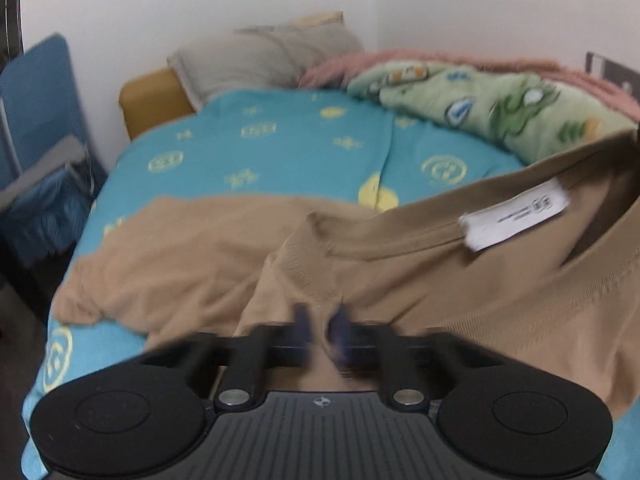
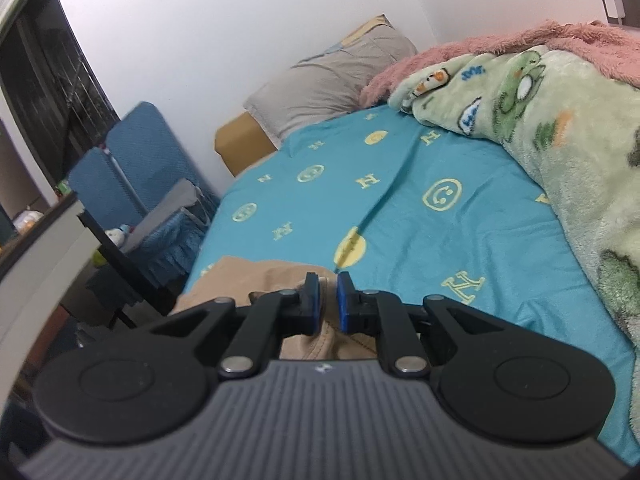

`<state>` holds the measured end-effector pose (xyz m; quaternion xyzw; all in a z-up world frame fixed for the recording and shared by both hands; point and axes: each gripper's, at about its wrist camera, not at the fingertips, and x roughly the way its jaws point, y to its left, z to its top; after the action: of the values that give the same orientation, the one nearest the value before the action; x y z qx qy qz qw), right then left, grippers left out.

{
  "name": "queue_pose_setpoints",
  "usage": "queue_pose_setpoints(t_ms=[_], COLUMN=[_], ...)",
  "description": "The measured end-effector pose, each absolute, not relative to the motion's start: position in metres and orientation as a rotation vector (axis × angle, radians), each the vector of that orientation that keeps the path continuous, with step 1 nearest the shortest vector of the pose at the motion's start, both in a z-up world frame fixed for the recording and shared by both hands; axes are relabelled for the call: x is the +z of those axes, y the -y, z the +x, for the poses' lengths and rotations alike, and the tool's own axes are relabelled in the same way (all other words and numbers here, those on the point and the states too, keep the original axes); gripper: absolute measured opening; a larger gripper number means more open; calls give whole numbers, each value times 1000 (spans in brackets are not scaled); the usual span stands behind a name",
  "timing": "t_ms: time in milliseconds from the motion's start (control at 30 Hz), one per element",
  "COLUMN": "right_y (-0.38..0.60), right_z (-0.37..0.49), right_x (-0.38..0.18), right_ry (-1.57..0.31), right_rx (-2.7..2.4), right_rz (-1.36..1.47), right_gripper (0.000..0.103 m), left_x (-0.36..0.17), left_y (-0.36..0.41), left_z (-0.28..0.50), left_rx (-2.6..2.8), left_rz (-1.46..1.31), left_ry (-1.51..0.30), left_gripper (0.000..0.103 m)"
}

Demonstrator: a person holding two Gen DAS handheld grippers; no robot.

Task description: Fold clothes

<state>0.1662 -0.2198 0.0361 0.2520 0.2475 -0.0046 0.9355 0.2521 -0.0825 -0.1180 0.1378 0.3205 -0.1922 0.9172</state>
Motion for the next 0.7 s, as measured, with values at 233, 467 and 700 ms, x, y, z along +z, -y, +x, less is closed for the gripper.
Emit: queue_pose_setpoints(t_ms=[233, 467, 700], right_y=[235, 244, 212], right_z=[168, 145, 167], right_x=[26, 19, 19], right_ry=[-555, -590, -626], right_rx=[-83, -178, -66], right_rz=[569, 618, 521], right_gripper=[14, 57, 81], left_x=[-49, -1, 5], left_y=[44, 18, 20], left_z=[224, 173, 143], left_rx=[-364, -407, -430], left_rz=[49, -24, -8], left_ry=[-457, -316, -296], left_gripper=[2, 2, 2])
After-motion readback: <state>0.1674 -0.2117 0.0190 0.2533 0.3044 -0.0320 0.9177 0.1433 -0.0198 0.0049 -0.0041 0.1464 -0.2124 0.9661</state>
